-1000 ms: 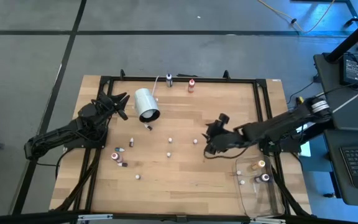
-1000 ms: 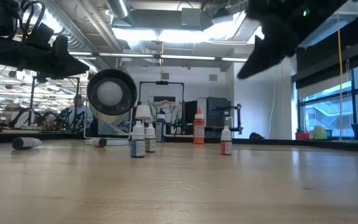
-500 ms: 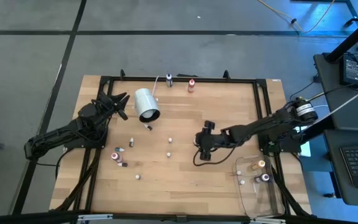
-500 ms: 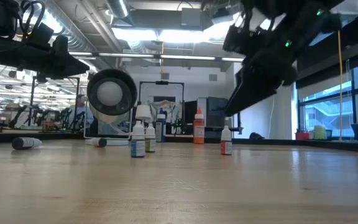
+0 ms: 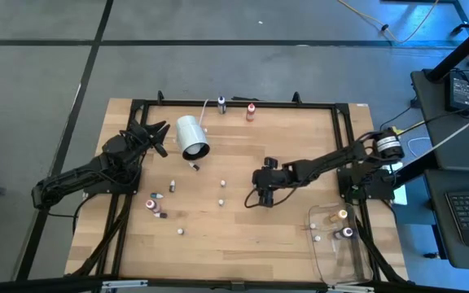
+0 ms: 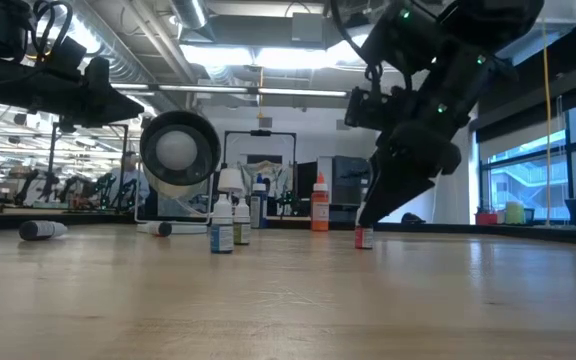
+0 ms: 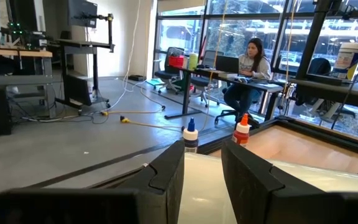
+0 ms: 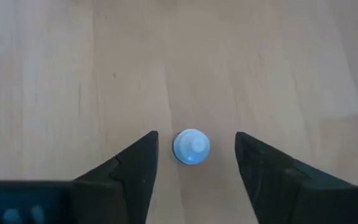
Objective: Pick & Place food coloring
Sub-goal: Put the right small pink food coloring bottle into the transparent bin
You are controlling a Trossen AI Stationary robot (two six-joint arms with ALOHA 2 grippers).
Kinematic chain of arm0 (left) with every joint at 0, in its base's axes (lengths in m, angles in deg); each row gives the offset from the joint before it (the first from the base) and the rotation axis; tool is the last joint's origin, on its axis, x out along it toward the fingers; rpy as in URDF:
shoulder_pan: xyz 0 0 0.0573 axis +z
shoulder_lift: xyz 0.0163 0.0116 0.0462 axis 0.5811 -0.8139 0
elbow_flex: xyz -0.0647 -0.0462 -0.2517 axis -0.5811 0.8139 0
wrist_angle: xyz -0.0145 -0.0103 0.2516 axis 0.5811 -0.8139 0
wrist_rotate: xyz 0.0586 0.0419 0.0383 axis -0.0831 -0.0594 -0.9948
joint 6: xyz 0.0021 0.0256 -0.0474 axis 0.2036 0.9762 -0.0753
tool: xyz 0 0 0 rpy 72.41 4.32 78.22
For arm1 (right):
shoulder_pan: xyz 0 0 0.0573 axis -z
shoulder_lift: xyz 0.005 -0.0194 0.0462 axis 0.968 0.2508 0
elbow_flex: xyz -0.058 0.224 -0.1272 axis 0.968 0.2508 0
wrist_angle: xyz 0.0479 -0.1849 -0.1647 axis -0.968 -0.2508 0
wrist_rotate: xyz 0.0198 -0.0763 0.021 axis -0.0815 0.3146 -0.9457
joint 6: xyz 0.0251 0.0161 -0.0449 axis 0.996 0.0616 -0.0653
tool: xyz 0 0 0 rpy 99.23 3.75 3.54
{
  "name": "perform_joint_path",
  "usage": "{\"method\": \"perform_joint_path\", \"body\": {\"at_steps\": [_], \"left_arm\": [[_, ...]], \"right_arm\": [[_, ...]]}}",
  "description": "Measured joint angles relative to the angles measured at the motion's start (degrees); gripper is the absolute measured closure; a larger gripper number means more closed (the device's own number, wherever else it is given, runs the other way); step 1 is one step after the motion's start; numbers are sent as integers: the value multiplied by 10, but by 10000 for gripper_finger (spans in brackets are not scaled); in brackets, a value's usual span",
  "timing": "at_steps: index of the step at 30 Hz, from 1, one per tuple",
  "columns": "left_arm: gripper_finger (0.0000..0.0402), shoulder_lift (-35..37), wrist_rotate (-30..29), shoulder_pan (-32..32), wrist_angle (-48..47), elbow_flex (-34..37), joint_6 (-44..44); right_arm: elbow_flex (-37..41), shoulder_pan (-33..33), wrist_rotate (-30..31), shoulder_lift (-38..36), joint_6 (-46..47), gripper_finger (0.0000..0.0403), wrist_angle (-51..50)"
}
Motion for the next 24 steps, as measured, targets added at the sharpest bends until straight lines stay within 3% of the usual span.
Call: {"method": "perform_joint_path", "body": {"at_steps": [12,18,24], "left_arm": [[297,0,0,0,0,0,1],[297,0,0,0,0,0,1],[297,0,0,0,0,0,1]], "right_arm": [[0,5,-29,-3,-16,338,-1],[0,2,-52,-47,-17,342,-11],[0,-30,-104,-151,63,340,-76]]}}
